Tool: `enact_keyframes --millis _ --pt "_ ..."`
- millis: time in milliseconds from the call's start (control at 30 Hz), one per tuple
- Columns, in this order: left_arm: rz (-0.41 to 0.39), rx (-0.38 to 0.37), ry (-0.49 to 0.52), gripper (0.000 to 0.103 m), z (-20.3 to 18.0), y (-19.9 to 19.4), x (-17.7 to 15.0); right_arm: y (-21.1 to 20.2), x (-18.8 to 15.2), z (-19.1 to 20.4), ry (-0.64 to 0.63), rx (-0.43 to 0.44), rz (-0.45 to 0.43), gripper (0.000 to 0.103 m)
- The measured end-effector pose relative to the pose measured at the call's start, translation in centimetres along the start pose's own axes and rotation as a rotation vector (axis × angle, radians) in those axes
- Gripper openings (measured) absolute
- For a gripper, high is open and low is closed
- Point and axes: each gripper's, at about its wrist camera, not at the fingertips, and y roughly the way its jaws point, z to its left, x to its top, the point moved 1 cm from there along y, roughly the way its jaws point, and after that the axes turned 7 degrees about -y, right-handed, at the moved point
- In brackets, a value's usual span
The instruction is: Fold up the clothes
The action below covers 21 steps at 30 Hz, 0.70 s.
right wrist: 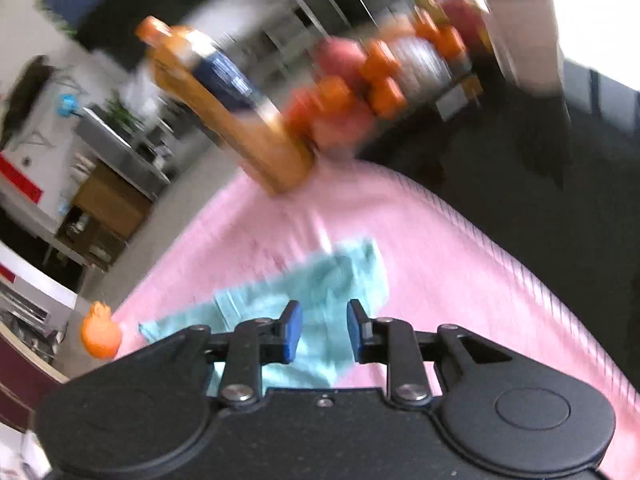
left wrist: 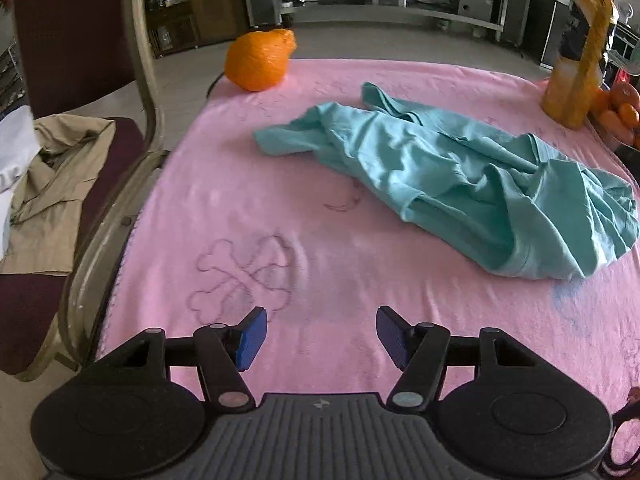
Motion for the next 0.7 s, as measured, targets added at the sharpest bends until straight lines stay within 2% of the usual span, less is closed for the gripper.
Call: enact_keyframes --millis 33,100,267,333,467,600,700 --pt "0.003 -0.006 -0.005 0.062 -0.3 0.1 0.1 0.0 0.0 0.0 0.003 0.023 0.011 0.029" --pt "0.0 -0.019 -0.013 0.062 -0.7 0.0 0.6 0.6 0.6 2.1 -0.079 0.06 -0.002 0.036" --pt "0.014 -0.008 0.011 0.062 -2.0 0.1 2.9 3.5 -1.4 4.4 -0.153 0.174 0.103 0.036" --pt "0.022 -0.003 0.035 0.062 -2.5 0.4 4.0 4.7 -1.5 5.7 -0.206 0.155 0.114 0.036" --pt "-0.007 -0.039 0.03 0.062 -2.3 1.4 4.5 6.6 -2.3 8.3 -0.292 0.123 0.135 0.036" --pt "0.057 -0.043 -0.001 0.059 -1.4 2.8 3.9 9.0 -3.8 10.1 -0.402 0.098 0.166 0.035" --pt "0.056 -0.067 -0.03 0.06 -0.7 2.4 4.1 9.8 -5.9 10.5 -0.491 0.055 0.164 0.001"
